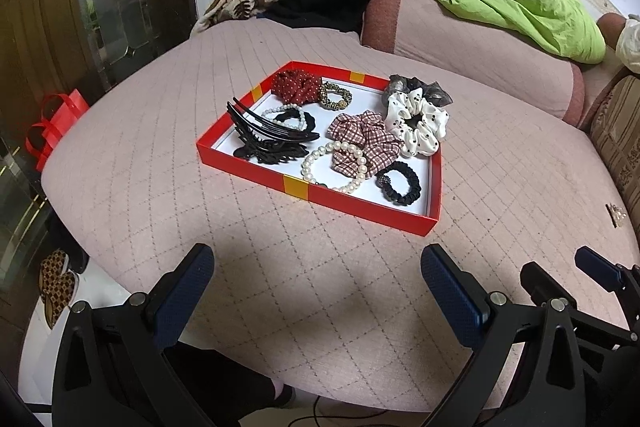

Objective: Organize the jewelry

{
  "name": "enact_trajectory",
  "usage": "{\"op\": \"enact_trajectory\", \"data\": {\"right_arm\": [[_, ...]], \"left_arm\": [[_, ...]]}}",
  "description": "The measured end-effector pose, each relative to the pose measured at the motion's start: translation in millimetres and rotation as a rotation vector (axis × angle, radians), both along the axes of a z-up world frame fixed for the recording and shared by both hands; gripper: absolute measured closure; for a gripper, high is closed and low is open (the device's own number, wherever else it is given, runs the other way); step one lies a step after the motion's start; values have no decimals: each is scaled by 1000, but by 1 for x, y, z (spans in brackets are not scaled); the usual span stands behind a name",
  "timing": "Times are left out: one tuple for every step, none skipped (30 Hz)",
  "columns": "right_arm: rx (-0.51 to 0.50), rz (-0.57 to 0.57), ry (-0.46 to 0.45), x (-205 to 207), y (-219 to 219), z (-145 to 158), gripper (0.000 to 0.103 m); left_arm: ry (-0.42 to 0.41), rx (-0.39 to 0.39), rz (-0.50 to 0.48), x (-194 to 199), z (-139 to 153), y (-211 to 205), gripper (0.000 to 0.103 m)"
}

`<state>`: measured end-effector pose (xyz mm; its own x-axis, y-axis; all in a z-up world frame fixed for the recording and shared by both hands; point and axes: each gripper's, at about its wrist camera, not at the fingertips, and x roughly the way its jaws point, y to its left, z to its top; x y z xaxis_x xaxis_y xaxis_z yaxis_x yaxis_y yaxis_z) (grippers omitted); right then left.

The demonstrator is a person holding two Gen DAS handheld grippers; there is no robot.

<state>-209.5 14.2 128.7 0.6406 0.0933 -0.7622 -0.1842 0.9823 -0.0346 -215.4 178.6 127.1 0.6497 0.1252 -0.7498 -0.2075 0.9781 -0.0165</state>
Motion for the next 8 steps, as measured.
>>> {"op": "enact_trajectory", "data": {"right_arm": [[5,-2,2,0,-2,0,27],[10,-3,5,0,-4,0,27],[14,-4,7,1,-5,0,27],[19,-5,9,2,-7,0,27],[26,-6,12,2,-9,0,27],[30,-7,13,3,-11,0,27],[35,-8,14,3,-13,0,27],[40,-10,14,4,-15,0,27]], "left_arm": [[3,7,-2,0,1,-2,0],[5,10,-3,0,1,-3,0],[8,12,-5,0,2,-5,0],[11,13,-8,1,2,-7,0],[14,17,-12,1,3,-9,0],[18,21,-14,1,3,-11,0],[23,24,-17,2,4,-14,0],[26,24,-20,3,4,-16,0]]}}
